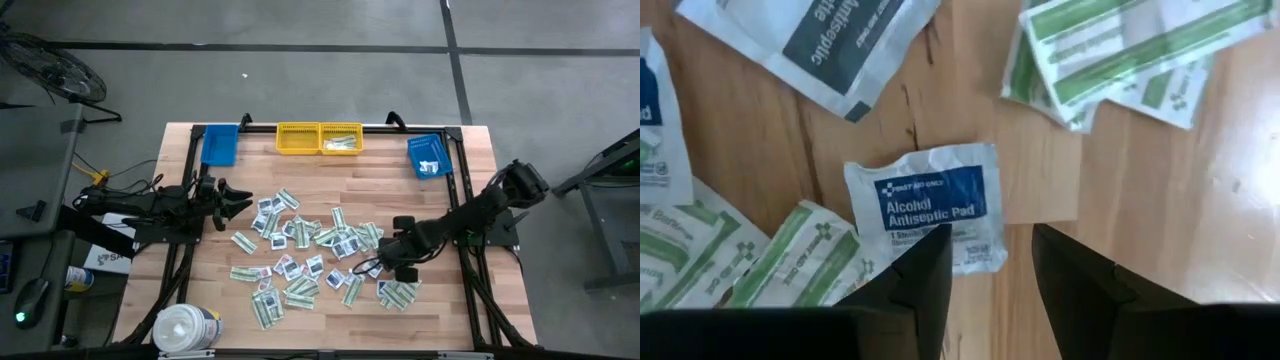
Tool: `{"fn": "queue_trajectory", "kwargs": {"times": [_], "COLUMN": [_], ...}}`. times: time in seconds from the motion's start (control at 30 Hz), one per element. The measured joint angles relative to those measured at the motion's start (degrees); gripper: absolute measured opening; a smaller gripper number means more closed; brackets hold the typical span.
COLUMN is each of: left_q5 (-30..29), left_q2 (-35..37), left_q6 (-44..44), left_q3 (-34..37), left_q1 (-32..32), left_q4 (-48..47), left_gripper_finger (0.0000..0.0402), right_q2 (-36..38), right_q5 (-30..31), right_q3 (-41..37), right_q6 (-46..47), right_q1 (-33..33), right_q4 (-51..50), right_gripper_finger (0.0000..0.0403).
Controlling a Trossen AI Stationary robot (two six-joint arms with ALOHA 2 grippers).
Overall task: Pick & Place First Aid Supplies
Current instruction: Put the blue alcohol pad into the left blue bin
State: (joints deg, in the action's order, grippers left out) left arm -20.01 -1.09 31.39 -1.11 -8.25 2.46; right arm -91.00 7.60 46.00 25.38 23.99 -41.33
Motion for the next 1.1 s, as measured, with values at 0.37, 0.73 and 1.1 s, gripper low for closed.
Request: {"fn": "queue_trajectory", "kwargs": {"times": [0.37,0.73,1.1], "left_q5": [0.0,0.0,0.0], "left_q2": [0.0,0.0,0.0], "left_q6": [0.0,0.0,0.0], "left_q3": [0.0,0.0,0.0], "left_q1": [0.0,0.0,0.0], "left_q4": [0.0,0.0,0.0], "left_gripper_finger": [0.0161,0.0161,0.0161], "right_q2": [-3.3,-3.4,-0.1], "right_q5": [-2.1,-6.7,-1.4], "right_q3": [0.2,0.1,-0.2], "right_q6": [-1.2,-1.8,-0.7], "right_q1": [0.0,-2.3,-2.3], "right_q4": [3.3,4.1,4.2], "right_gripper_finger": [0.0126,0.0027,0.0002]}}
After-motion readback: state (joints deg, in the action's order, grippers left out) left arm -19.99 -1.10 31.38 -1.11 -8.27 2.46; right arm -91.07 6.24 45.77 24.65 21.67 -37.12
